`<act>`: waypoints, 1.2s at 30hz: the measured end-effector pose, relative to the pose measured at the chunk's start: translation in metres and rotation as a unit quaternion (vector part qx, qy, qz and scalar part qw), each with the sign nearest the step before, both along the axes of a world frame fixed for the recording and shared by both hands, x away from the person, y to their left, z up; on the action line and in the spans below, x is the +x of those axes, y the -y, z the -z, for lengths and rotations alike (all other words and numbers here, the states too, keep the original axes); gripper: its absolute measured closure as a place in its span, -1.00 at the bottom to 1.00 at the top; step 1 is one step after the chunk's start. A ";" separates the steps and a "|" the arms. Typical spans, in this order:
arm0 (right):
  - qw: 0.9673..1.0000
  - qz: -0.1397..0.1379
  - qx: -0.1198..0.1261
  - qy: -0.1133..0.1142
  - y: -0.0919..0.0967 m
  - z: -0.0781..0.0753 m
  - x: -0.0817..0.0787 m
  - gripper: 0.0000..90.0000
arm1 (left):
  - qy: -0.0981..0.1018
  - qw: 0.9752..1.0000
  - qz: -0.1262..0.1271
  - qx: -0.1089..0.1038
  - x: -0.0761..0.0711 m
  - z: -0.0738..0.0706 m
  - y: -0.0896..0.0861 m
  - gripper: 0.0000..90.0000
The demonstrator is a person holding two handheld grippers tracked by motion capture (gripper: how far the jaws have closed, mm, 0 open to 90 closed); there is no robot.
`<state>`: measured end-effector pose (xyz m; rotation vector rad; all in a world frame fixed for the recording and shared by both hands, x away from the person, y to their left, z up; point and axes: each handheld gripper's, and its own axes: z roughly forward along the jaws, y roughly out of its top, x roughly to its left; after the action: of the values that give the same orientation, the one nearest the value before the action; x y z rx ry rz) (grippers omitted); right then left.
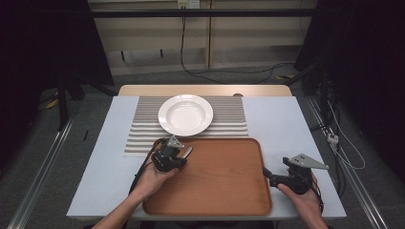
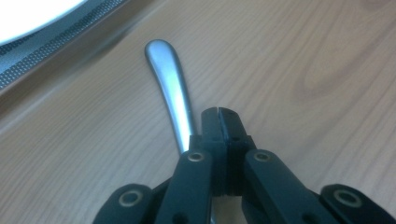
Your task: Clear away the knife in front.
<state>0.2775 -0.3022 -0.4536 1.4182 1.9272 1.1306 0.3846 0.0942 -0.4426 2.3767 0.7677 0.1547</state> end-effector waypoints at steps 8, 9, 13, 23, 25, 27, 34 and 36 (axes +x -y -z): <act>1.000 -0.004 0.001 0.000 0.000 0.000 0.000 -0.77 | -0.003 1.000 -0.017 0.010 0.000 -0.002 -0.008 1.00; 1.000 -0.004 0.003 0.001 0.000 0.000 0.000 -0.77 | -0.007 1.000 -0.017 0.008 0.001 -0.002 -0.010 1.00; 1.000 -0.005 0.003 0.000 0.001 0.000 0.001 -0.77 | -0.007 1.000 -0.025 0.007 0.001 -0.002 -0.014 1.00; 1.000 -0.006 0.000 0.002 -0.001 -0.001 0.001 -0.77 | 0.003 0.999 -0.030 0.015 -0.001 -0.002 -0.019 1.00; 1.000 -0.007 0.001 0.001 -0.002 -0.001 0.001 -0.77 | 0.009 0.999 -0.031 0.023 -0.002 -0.003 -0.019 1.00; 1.000 -0.009 0.000 0.001 -0.003 -0.001 0.002 -0.77 | 0.013 0.999 -0.033 0.025 -0.004 -0.002 -0.021 1.00; 1.000 -0.006 0.000 0.000 -0.001 0.000 0.003 -0.77 | 0.001 0.999 -0.043 0.015 -0.001 -0.002 -0.026 1.00; 1.000 -0.006 -0.002 0.001 -0.002 -0.001 0.003 -0.77 | -0.003 0.999 -0.043 0.015 -0.001 -0.002 -0.029 1.00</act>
<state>0.2804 -0.3003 -0.4530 1.4044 1.9390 1.1325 0.3835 0.1229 -0.4402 2.3747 0.8773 0.1975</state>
